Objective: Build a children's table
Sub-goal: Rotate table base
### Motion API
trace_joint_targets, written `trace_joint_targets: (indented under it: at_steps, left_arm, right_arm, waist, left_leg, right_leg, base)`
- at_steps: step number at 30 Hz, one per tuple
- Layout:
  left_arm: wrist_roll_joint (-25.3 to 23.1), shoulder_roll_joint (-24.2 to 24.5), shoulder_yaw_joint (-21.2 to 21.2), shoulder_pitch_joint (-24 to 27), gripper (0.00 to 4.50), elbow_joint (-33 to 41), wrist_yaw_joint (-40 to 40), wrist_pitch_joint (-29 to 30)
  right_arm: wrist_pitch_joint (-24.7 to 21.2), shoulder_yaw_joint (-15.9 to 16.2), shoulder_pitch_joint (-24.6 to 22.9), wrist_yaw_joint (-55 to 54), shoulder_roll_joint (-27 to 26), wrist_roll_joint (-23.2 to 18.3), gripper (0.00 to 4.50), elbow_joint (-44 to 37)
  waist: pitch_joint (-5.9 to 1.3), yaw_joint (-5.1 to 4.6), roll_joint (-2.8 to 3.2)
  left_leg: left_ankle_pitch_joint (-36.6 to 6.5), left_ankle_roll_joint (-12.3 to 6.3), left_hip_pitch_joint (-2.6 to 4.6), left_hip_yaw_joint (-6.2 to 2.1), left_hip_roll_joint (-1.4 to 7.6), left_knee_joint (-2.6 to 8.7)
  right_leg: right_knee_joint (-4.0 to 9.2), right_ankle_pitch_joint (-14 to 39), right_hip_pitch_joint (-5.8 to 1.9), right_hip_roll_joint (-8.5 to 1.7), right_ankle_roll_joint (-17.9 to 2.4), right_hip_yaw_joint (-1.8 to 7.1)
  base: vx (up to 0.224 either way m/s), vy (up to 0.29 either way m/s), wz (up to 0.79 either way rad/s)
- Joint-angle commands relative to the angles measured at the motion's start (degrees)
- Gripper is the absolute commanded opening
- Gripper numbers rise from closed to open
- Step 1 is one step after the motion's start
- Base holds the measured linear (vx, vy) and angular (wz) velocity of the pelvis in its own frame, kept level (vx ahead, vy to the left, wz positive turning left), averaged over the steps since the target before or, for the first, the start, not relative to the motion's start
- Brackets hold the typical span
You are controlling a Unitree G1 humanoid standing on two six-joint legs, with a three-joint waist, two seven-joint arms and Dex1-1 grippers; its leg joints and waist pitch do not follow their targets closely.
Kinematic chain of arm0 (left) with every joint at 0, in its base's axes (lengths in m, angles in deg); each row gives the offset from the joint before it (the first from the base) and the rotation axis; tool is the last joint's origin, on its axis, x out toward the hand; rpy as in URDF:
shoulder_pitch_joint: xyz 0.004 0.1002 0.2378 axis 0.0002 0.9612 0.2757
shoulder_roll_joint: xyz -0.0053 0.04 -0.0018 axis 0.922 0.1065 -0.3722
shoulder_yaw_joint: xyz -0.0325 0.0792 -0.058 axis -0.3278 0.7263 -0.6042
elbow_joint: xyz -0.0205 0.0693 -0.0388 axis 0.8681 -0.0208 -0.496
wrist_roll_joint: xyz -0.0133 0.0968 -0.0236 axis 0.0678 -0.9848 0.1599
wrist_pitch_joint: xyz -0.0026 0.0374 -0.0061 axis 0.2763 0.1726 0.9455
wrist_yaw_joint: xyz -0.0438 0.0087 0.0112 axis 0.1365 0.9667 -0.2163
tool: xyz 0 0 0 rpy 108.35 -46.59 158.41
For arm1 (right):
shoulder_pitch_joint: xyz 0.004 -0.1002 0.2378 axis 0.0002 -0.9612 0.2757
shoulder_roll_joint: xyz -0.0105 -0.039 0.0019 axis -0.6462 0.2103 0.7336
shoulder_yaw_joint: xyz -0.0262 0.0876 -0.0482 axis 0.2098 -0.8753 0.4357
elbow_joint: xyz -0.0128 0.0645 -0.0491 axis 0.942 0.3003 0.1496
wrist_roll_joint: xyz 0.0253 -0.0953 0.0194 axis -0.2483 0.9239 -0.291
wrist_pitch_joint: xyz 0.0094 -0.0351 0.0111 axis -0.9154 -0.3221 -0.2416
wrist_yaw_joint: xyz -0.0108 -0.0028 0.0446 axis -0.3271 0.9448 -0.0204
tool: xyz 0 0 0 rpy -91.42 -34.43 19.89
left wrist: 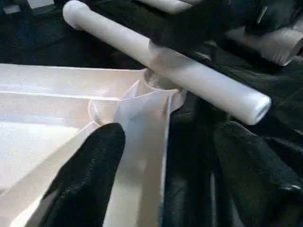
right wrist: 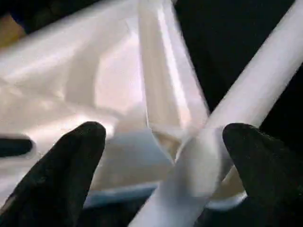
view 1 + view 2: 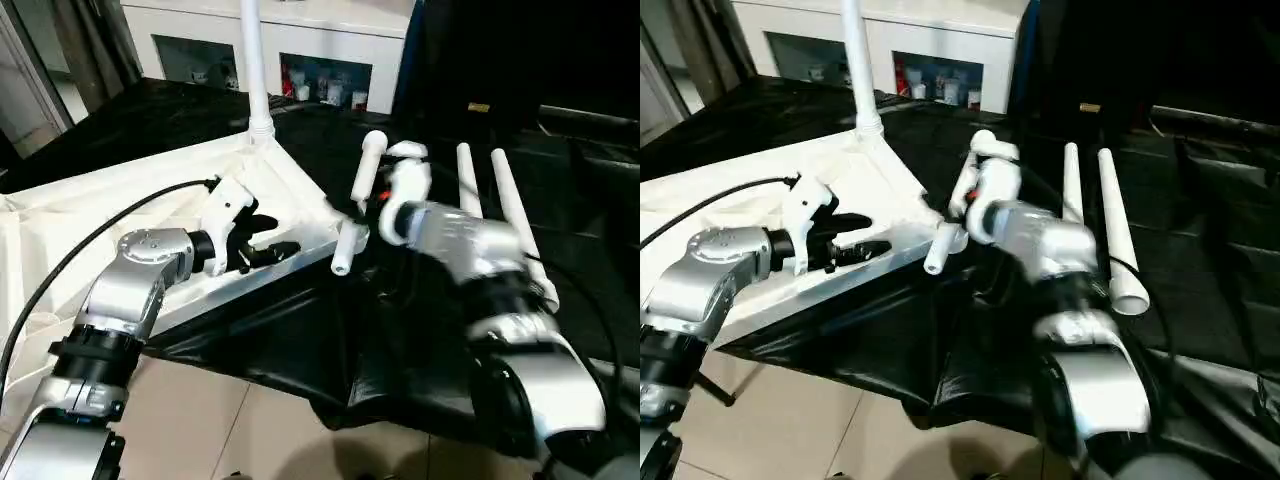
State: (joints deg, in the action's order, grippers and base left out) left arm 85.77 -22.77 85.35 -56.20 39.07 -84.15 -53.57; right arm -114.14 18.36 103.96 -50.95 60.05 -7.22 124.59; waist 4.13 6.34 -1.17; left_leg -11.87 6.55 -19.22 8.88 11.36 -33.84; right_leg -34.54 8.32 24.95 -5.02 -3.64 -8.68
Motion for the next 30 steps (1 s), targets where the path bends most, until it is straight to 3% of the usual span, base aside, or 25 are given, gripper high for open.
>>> trace_joint_targets:
  at_steps: [1, 2, 4, 5, 9, 12, 13, 15, 17, 18, 19, 23, 25, 29, 30]
  left_arm:
    - [0.03, -0.15, 0.47, 0.21, 3.69, 2.11, 0.4, 1.6]
    - [0.29, -0.15, 0.57, 0.41, 3.69, 2.86, 0.63, 2.45]
    - [0.69, -0.16, 0.87, 1.42, 3.86, 6.03, 1.71, 5.94]
    - [1.02, -0.4, 0.68, 1.69, 3.92, 6.88, 2.13, 6.88]
    - [2.24, -2.31, -0.32, 1.51, 4.21, 7.76, 4.01, 9.04]
    - [1.01, -6.06, 0.06, -0.92, 4.33, 4.46, 7.76, 9.72]
    - [0.09, -7.05, 0.48, -1.84, 4.33, 2.51, 8.91, 8.97]
    - [-0.41, -8.92, 0.49, -3.18, 4.42, 0.01, 10.51, 8.06]
    - [-0.3, -10.96, 0.24, -4.43, 4.42, -1.83, 12.23, 7.71]
    - [-0.47, -11.78, 0.52, -5.11, 4.42, -2.82, 12.87, 7.57]
    - [-1.05, -12.93, 1.09, -6.31, 4.42, -4.77, 14.14, 7.84]
    - [-1.89, -14.52, 1.58, -7.92, 4.42, -7.68, 15.83, 8.18]
    - [-2.73, -15.75, 1.93, -9.55, 4.42, -11.39, 17.11, 8.03]
    - [-5.08, -16.22, 2.98, -10.79, 4.42, -16.14, 19.22, 6.05]
    - [-6.34, -16.25, 3.72, -11.3, 4.42, -18.64, 20.12, 4.72]
  right_arm:
    - [0.66, 1.05, 0.75, -1.76, -0.59, 1.46, 4.5, 2.9]
    - [0.8, 1.15, 0.92, -2.37, -0.85, 1.51, 4.5, 3.7]
    - [3.38, 2.88, 2.02, -5.01, -1.08, 4.51, 4.5, 7.78]
    - [4.5, 3.47, 2.47, -5.51, -0.94, 5.34, 4.5, 8.83]
    - [5.66, 3.4, 3.63, -4.74, -0.72, 5.27, 4.5, 10.18]
    - [5.04, 1.67, 3.86, -2.64, -0.54, 2.94, 4.5, 8.3]
    - [4.41, 1.01, 3.63, -2.57, -0.45, 2.21, 4.5, 7.35]
    - [4.44, 0.69, 3.35, -2.1, -0.15, 1.7, 4.5, 6.7]
    - [5.2, 0.58, 3.22, -1.97, 0.23, 1.65, 4.5, 7.03]
    - [5.29, 0.24, 3.12, -2.22, 0.46, 1.5, 4.5, 6.94]
    - [4.72, -0.72, 2.97, -2.62, 0.77, 0.79, 4.5, 6.26]
    - [2.66, -2.45, 2.49, -2.78, 1.35, -0.92, 4.5, 3.66]
    - [0.78, -3.39, 1.74, -2.8, 2.1, -1.95, 4.5, 1.86]
    - [0.34, -3.45, 0.89, -2.7, 2.91, -1.89, 4.5, 1.07]
    - [0.04, -3.55, 0.43, -2.89, 3.22, -1.83, 4.5, 0.31]
  waist:
    - [-4.99, 0.13, 0.13]
    - [-5.02, 0.13, 0.17]
    - [-5.06, 0.1, -0.53]
    - [-5.08, 0.08, -0.38]
    - [-4.94, 0.3, -0.78]
    - [-4.89, 0.35, -0.55]
    - [-4.92, 0.45, 0.03]
    - [-5.03, 0.49, -0.45]
    - [-5.01, 0.47, 0.0]
    - [-5.16, 0.44, 0.7]
    - [-5.31, 0.55, 1.06]
    - [-5.56, 0.47, 1.06]
    - [-5.58, 0.49, 1.61]
    - [-5.7, 0.61, 1.46]
    - [-5.68, 0.64, 1.73]
  left_leg:
    - [-3.05, -0.92, -0.84, 0.17, 1.43, 3.54]
    - [-3.02, -0.9, -0.76, 0.19, 1.39, 3.49]
    - [-2.58, -0.32, -0.77, 0.13, 1.69, 3.6]
    - [-2.45, -0.16, -0.68, 0.1, 1.69, 3.58]
    - [-3.7, -0.61, -0.59, 0.47, 1.35, 3.49]
    - [-4.79, -0.89, -0.51, 0.64, 1.42, 3.43]
    - [-5.2, -0.91, -0.53, 0.57, 1.36, 3.43]
    - [-5.3, -0.9, -0.73, 0.66, 1.2, 3.37]
    - [-5.52, -0.65, -0.99, 0.55, 1.15, 3.32]
    - [-5.24, -0.34, -0.97, 0.48, 1.2, 3.26]
    - [-4.97, -0.29, -0.93, 0.42, 1.06, 3.09]
    - [-3.4, -1.37, -1.5, 0.23, 1.04, 2.81]
    - [-3.16, -1.71, -1.49, 0.22, 0.94, 2.66]
    - [-3.49, -2.21, -1.61, 0.25, 0.67, 2.57]
    - [-3.55, -2.31, -1.59, 0.22, 0.6, 2.56]
  right_leg:
    - [3.64, 16.79, -4.96, -4.22, -5.59, 4.19]
    - [3.63, 16.45, -4.94, -4.12, -5.49, 4.19]
    - [3.13, 14.93, -5.0, -4.28, -6.01, 4.27]
    - [3.01, 14.57, -4.88, -4.25, -6.29, 4.29]
    - [3.35, 15.02, -4.85, -4.1, -5.81, 4.44]
    - [3.78, 15.69, -4.57, -3.79, -4.96, 4.37]
    - [3.68, 15.97, -4.69, -3.81, -4.77, 4.31]
    - [4.03, 16.95, -4.96, -3.68, -3.2, 4.18]
    - [4.17, 18.09, -5.06, -3.67, -2.37, 3.99]
    - [4.36, 17.32, -5.03, -3.59, -2.23, 3.94]
    - [4.02, 16.14, -5.04, -3.42, -2.54, 3.88]
    - [3.61, 12.35, -5.41, -3.3, -4.11, 3.75]
    - [3.65, 11.68, -5.39, -3.2, -4.41, 3.74]
    - [4.11, 13.33, -5.59, -3.15, -3.53, 3.48]
    - [4.25, 13.83, -5.52, -3.11, -3.38, 3.41]
  base:
    - [0.0, 0.0, 0.0]
    - [0.0, 0.0, 0.0]
    - [0.0, 0.0, 0.0]
    - [0.0, 0.0, 0.0]
    - [0.0, 0.0, 0.0]
    - [0.0, 0.0, 0.0]
    - [0.0, 0.0, 0.0]
    - [0.0, 0.0, 0.0]
    - [0.0, 0.0, 0.0]
    - [0.0, 0.0, 0.0]
    - [0.0, 0.0, 0.0]
    - [0.0, 0.0, 0.0]
    - [0.0, 0.0, 0.0]
    - [0.0, 0.0, 0.0]
    - [0.0, 0.0, 0.0]
